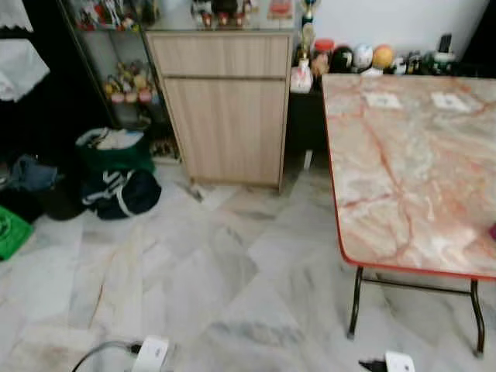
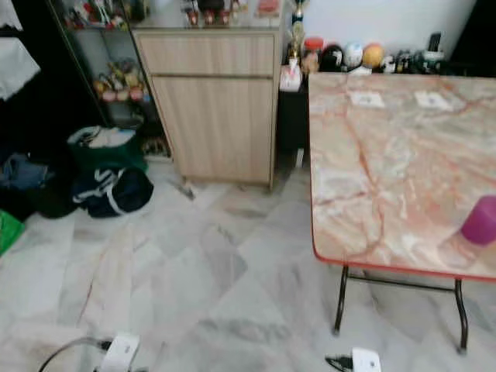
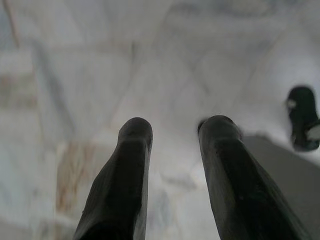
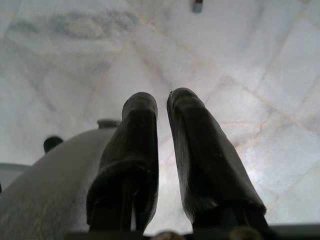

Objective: Setting the table

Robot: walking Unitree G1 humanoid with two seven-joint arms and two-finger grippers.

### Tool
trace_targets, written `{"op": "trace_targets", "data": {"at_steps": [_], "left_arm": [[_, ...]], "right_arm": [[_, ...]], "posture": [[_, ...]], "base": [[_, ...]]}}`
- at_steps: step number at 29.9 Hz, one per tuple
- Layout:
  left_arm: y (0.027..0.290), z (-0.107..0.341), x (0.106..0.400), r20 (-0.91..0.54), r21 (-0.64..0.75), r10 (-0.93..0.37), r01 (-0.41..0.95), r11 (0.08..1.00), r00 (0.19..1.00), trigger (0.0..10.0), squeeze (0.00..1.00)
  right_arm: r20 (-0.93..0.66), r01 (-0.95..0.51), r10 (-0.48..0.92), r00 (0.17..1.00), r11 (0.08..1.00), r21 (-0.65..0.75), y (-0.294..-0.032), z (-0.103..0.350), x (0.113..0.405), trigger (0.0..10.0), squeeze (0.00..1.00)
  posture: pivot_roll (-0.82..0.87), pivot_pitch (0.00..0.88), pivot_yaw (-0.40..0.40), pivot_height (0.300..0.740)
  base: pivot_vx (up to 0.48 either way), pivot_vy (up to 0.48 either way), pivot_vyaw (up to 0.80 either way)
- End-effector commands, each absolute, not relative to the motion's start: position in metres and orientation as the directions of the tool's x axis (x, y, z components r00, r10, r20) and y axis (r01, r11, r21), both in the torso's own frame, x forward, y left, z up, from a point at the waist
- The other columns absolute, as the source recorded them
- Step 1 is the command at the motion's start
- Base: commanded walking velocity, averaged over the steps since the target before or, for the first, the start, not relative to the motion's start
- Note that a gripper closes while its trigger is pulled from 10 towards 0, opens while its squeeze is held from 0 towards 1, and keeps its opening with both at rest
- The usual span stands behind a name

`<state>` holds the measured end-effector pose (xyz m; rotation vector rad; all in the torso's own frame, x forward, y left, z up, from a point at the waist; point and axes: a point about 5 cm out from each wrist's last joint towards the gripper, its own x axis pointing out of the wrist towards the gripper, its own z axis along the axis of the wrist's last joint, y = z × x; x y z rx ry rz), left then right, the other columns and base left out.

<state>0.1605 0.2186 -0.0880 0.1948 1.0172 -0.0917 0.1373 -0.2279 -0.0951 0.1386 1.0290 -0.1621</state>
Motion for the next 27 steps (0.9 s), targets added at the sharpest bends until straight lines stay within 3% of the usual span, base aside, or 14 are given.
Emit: {"op": "trace_targets", "data": {"at_steps": [1, 9, 15, 27], "left_arm": [[0.219, -0.087, 0.163, -0.848, 0.129, 0.017, 0.174, 0.976, 0.53, 10.0, 0.0], [0.219, -0.087, 0.162, -0.849, 0.128, 0.009, 0.188, 0.974, 0.529, 10.0, 0.0], [0.219, -0.086, 0.165, -0.84, 0.129, 0.01, 0.181, 0.975, 0.543, 10.0, 0.0], [0.212, -0.08, 0.178, -0.816, 0.12, -0.022, 0.206, 0.971, 0.578, 10.0, 0.0]], "right_arm": [[-0.864, 0.211, -0.073, 0.498, 0.977, 0.039, -0.23, -0.096, 0.133, 10.0, 0.0], [-0.864, 0.212, -0.074, 0.498, 0.977, 0.038, -0.23, -0.096, 0.132, 10.0, 0.0], [-0.865, 0.214, -0.073, 0.497, 0.976, 0.041, -0.23, -0.097, 0.131, 10.0, 0.0], [-0.86, 0.216, -0.078, 0.505, 0.976, 0.038, -0.231, -0.096, 0.132, 10.0, 0.0]], "posture": [[-0.09, 0.0, 0.047, 0.74], [-0.09, 0.0, 0.048, 0.74], [-0.09, 0.0, 0.046, 0.74], [-0.09, 0.0, 0.048, 0.74]], "base": [[0.0, -0.412, 0.0], [0.0, -0.412, 0.0], [0.0, -0.411, -0.64], [0.0, -0.412, 0.0]]}}
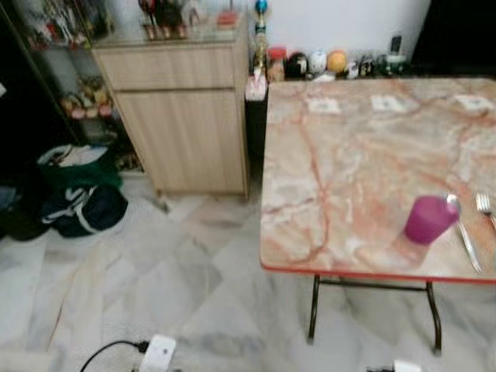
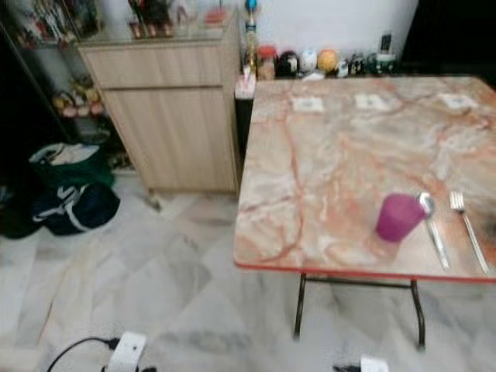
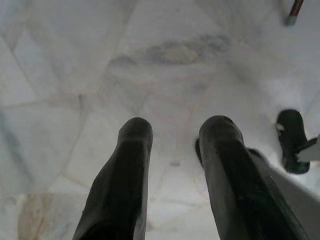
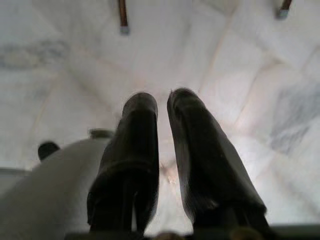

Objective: Setting the table

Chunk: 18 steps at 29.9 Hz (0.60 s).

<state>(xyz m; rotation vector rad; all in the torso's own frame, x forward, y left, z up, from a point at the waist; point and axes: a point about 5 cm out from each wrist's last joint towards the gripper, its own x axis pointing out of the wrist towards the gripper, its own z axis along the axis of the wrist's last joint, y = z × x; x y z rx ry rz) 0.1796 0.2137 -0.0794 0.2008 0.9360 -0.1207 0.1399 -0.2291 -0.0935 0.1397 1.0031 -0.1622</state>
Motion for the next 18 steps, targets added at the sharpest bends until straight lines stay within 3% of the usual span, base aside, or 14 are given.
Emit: {"op": "trace_targets", "data": {"at_steps": [1, 18], "left_arm": [[0.2115, -0.0794, 0.1807, -0.811, 0.116, -0.028, 0.208, 0.971, 0.584, 10.0, 0.0], [0.2104, -0.0766, 0.1861, -0.801, 0.107, -0.042, 0.212, 0.971, 0.597, 10.0, 0.0]], "right_arm": [[-0.86, 0.215, -0.079, 0.504, 0.976, 0.037, -0.2305, -0.0962, 0.1318, 10.0, 0.0], [-0.856, 0.234, -0.086, 0.509, 0.971, 0.042, -0.2298, -0.0957, 0.134, 10.0, 0.0]], "posture": [[-0.09, 0.0, 0.049, 0.74], [-0.1, 0.0, 0.056, 0.74]], "base": [[0.0, -0.409, 0.0], [0.0, -0.411, 0.0]]}}
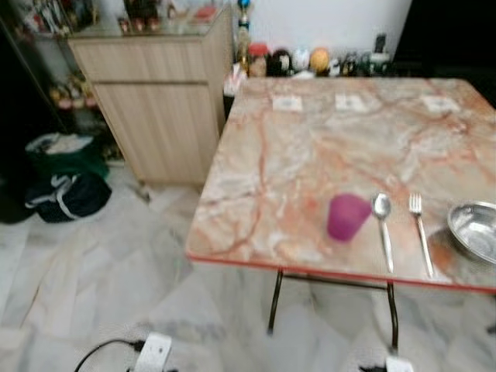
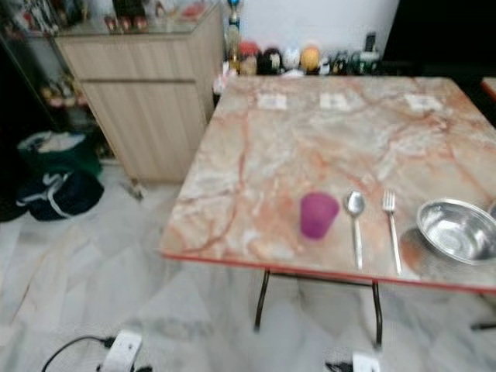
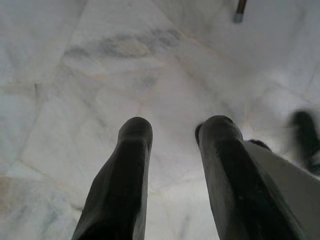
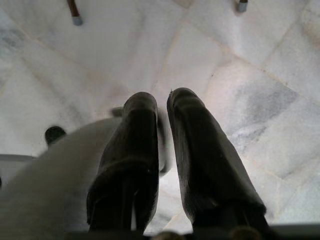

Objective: Setting the table

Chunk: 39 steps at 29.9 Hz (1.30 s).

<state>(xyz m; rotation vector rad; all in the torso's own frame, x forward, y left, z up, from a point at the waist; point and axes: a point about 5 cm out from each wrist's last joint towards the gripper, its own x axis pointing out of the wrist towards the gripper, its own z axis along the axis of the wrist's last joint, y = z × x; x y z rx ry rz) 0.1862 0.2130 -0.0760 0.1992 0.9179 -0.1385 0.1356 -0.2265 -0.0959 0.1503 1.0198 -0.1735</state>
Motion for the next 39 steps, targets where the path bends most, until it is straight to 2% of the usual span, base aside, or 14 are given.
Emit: {"op": "trace_targets", "data": {"at_steps": [1, 16, 39], "left_arm": [[0.21, -0.077, 0.186, -0.801, 0.107, -0.042, 0.212, 0.972, 0.597, 10.0, 0.0], [0.212, -0.081, 0.178, -0.818, 0.108, -0.034, 0.212, 0.971, 0.574, 10.0, 0.0], [0.211, -0.086, 0.166, -0.838, 0.104, -0.034, 0.221, 0.97, 0.544, 10.0, 0.0]], "right_arm": [[-0.856, 0.235, -0.087, 0.51, 0.971, 0.042, -0.23, -0.096, 0.134, 10.0, 0.0], [-0.857, 0.236, -0.087, 0.507, 0.971, 0.041, -0.23, -0.096, 0.133, 10.0, 0.0], [-0.86, 0.23, -0.09, 0.503, 0.973, 0.033, -0.232, -0.096, 0.13, 10.0, 0.0]], "posture": [[-0.1, 0.0, 0.056, 0.74], [-0.11, 0.0, 0.055, 0.74], [-0.12, 0.0, 0.055, 0.74]], "base": [[0.0, -0.412, 0.0], [0.0, -0.405, 0.0], [0.0, 0.0, 0.0]]}}
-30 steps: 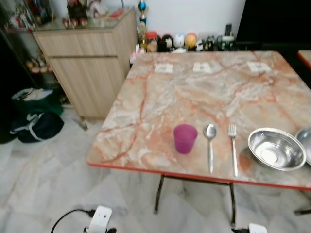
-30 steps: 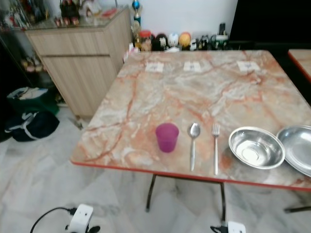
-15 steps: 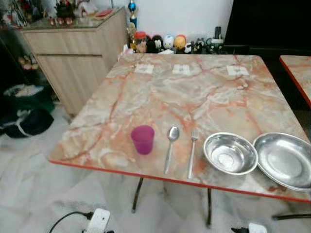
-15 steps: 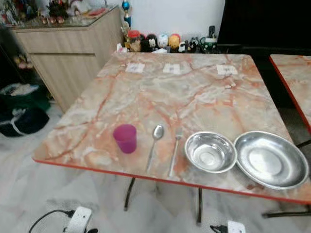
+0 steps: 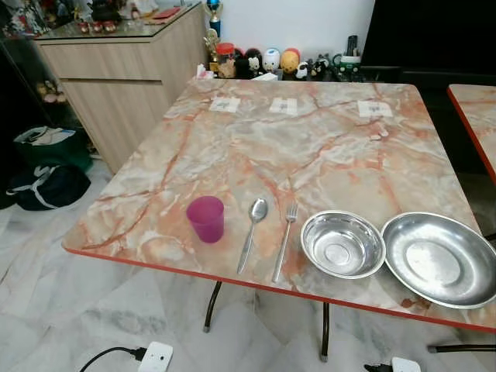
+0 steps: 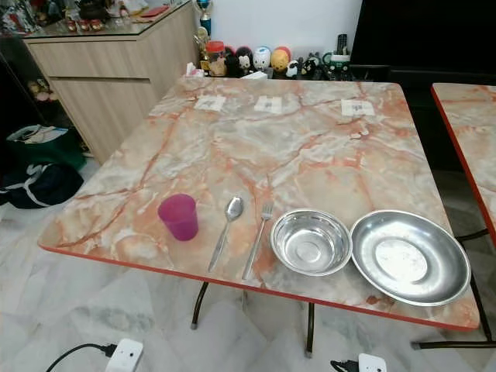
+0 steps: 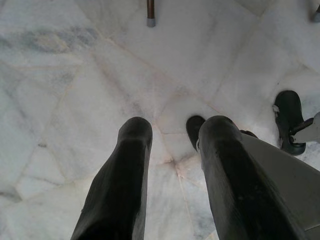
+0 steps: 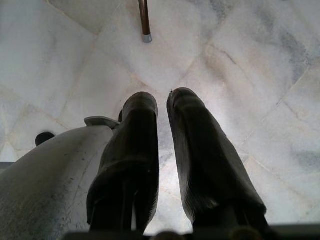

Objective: Setting the table

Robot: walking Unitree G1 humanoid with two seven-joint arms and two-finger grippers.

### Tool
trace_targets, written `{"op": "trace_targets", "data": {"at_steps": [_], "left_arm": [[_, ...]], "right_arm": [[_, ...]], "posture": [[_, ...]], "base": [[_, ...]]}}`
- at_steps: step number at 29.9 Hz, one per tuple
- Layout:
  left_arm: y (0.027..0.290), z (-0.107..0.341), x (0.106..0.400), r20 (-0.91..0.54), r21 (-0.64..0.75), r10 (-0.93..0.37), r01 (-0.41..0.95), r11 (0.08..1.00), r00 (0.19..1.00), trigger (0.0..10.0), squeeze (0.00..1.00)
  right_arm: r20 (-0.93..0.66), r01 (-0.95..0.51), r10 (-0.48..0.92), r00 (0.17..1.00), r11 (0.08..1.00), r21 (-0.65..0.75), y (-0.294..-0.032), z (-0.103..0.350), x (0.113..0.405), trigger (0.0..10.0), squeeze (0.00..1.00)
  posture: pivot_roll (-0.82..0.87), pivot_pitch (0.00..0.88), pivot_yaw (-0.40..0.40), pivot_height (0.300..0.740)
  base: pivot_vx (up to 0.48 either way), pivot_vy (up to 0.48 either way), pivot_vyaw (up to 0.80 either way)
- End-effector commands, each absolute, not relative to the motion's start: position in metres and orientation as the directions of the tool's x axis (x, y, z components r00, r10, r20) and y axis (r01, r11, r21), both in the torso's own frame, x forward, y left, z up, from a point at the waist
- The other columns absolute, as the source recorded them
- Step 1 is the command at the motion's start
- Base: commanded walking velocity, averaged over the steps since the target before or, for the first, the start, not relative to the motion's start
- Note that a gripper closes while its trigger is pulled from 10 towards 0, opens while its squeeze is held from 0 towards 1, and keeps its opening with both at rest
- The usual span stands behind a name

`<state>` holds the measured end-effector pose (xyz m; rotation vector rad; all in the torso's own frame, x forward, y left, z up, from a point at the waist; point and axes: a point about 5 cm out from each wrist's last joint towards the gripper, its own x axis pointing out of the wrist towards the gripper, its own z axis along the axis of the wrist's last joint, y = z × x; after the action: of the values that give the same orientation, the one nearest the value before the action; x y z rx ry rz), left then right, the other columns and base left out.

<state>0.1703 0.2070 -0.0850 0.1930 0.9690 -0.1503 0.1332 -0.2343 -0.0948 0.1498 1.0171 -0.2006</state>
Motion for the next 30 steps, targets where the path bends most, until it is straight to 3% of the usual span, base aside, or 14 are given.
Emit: {"op": "trace_targets", "data": {"at_steps": [1, 18, 30], "left_arm": [[0.2111, -0.0862, 0.1661, -0.838, 0.104, -0.035, 0.224, 0.969, 0.544, 10.0, 0.0], [0.2104, -0.0853, 0.1682, -0.835, 0.107, -0.039, 0.231, 0.967, 0.548, 10.0, 0.0], [0.2107, -0.0845, 0.17, -0.832, 0.107, -0.034, 0.22, 0.97, 0.554, 10.0, 0.0]], "right_arm": [[-0.86, 0.229, -0.09, 0.503, 0.973, 0.032, -0.2319, -0.0964, 0.13, 10.0, 0.0], [-0.861, 0.243, -0.093, 0.5, 0.969, 0.037, -0.2314, -0.0968, 0.1297, 10.0, 0.0], [-0.862, 0.233, -0.087, 0.5, 0.972, 0.038, -0.2317, -0.0965, 0.1302, 10.0, 0.0]], "posture": [[-0.12, 0.0, 0.055, 0.74], [-0.12, 0.0, 0.058, 0.74], [-0.11, 0.0, 0.054, 0.74]], "base": [[0.0, 0.0, 0.0], [0.0, 0.0, 0.0], [0.0, 0.0, -0.73]]}}
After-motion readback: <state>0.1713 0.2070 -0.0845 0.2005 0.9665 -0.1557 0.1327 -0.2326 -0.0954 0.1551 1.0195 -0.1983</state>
